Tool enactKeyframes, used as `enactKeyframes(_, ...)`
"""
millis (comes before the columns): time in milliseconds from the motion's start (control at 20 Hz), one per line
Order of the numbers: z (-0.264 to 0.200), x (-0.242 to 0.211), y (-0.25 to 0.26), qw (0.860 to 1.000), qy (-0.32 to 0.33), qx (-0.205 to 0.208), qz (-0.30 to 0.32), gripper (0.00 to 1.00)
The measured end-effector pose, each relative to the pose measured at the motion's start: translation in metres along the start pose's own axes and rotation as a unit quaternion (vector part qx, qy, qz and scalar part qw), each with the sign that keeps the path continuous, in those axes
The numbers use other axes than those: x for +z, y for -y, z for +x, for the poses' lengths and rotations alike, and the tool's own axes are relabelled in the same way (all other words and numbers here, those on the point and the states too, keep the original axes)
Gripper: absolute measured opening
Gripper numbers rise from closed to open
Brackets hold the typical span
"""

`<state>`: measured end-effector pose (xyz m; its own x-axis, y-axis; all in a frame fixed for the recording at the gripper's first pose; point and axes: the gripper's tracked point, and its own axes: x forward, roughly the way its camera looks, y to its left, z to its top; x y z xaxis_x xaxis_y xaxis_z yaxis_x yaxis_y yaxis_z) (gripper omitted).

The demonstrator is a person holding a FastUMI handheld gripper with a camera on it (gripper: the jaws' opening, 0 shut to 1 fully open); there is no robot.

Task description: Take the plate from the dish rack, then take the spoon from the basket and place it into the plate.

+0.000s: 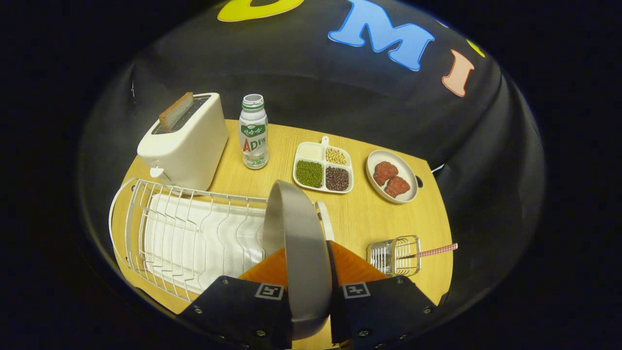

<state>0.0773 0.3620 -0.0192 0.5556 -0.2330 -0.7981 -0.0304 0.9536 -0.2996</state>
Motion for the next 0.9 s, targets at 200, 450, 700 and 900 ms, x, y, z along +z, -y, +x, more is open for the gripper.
enactKeyframes(200,-0.015,0.016,0.009,1.000,0.028,-0.008,0.002,0.29)
enactKeyframes(450,-0.045,0.013,0.030,0.998,0.047,0.032,0.027,0.29)
enactKeyframes(700,-0.074,-0.021,0.073,0.994,0.035,0.072,0.076,0.29)
enactKeyframes(900,-0.095,-0.057,0.109,0.988,0.021,0.108,0.108,0.29)
